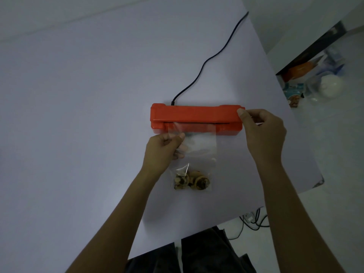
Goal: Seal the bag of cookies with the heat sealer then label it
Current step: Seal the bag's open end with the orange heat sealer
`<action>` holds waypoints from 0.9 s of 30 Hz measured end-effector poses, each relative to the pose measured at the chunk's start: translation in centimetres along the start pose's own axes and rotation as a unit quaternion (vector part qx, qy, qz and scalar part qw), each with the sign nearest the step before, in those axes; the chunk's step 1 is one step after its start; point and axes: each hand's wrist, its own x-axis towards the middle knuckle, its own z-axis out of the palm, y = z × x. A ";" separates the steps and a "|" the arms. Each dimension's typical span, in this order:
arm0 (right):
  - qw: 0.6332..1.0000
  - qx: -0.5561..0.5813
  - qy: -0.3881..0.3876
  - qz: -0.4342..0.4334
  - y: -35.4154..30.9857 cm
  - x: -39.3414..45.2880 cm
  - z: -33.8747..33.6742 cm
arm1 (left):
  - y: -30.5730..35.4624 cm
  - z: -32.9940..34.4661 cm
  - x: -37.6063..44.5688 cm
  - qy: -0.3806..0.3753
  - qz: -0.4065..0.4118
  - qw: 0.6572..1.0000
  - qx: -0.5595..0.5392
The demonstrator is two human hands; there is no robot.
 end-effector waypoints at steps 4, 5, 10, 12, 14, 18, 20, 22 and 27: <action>1.000 0.010 -0.008 0.012 0.2 0.1 0.0 | -0.5 -0.7 -0.2 -0.042 0.002 0.999 0.002; 1.000 0.012 -0.011 0.015 0.3 0.1 0.0 | -0.8 -1.1 -0.3 -0.064 -0.001 0.998 0.010; 0.998 0.037 -0.034 0.047 0.9 0.8 -0.2 | -2.7 -2.6 -0.8 -0.159 -0.034 0.985 0.061; 0.996 0.056 -0.040 0.061 1.3 0.8 -0.3 | -3.3 -2.9 -0.8 -0.177 -0.040 0.981 0.067; 0.994 0.066 -0.041 0.071 1.5 0.6 -0.4 | -3.7 -3.1 -0.5 -0.188 -0.031 0.977 0.096; 0.993 0.067 -0.040 0.084 1.6 0.5 -0.4 | -3.8 -3.3 0.0 -0.206 -0.022 0.969 0.131; 0.994 0.061 -0.040 0.084 1.4 0.6 -0.4 | -3.8 -3.3 0.2 -0.213 -0.008 0.966 0.146; 0.994 0.056 -0.041 0.084 1.3 0.6 -0.5 | -3.7 -3.4 0.3 -0.214 -0.001 0.963 0.164; 0.994 0.048 -0.043 0.089 1.2 0.6 -0.6 | -3.9 -3.3 0.2 -0.210 -0.007 0.963 0.166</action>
